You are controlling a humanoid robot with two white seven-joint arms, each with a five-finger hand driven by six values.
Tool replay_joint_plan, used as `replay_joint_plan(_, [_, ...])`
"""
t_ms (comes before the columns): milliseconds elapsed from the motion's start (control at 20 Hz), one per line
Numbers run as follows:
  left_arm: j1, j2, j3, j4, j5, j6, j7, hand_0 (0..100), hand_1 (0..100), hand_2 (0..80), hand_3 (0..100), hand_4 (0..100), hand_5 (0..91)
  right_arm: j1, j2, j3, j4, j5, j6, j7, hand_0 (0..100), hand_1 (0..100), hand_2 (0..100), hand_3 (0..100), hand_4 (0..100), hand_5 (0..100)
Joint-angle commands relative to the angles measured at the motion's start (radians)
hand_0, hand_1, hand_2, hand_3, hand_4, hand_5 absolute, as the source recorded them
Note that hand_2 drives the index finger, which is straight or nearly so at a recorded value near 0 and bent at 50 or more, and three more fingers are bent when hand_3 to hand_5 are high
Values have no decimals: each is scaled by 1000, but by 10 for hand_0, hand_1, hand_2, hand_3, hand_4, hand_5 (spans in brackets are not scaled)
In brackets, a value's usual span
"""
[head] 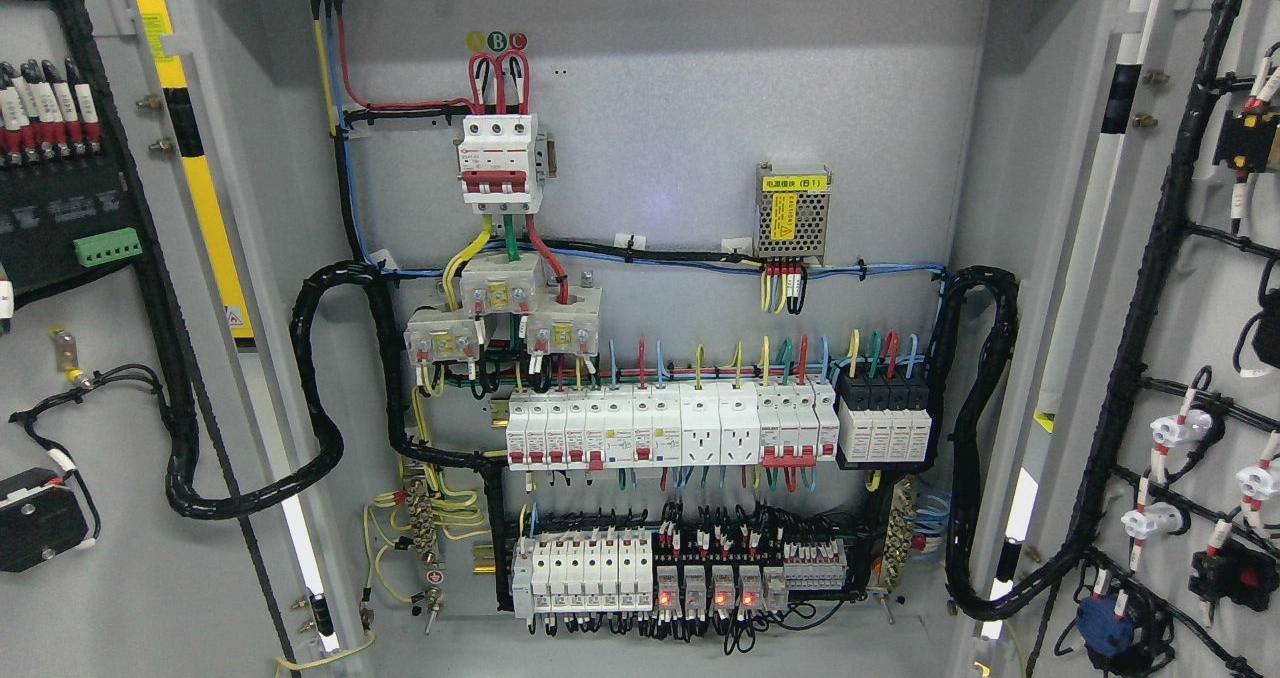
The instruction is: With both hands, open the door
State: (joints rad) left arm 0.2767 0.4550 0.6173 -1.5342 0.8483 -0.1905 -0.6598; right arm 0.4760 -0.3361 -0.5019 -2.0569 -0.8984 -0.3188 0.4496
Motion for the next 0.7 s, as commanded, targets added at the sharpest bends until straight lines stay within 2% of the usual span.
replay_joint_plan(0, [-7, 31, 7, 31, 3, -1, -3, 0, 0, 0, 0, 0, 0, 4, 0, -6, -3, -1, -2, 0, 218, 0, 0, 0, 0, 0])
replay_joint_plan(150, [-5, 27, 10, 3, 11, -1, -3, 0, 0, 0, 0, 0, 0, 4, -1, 0, -5, -1, -2, 0, 218, 0, 0, 0, 0, 0])
replay_joint_plan(400, [27, 24, 7, -125, 76, 5, -3, 0, 0, 0, 0, 0, 0, 7, -6, 5, -17, -16, -8, 0, 219, 0, 0, 0, 0, 0])
replay_joint_plan(651, [35, 18, 1, -248, 87, 17, -1, 0, 0, 0, 0, 0, 0, 24, -21, 35, -22, -39, -22, 1, 219, 0, 0, 0, 0, 0])
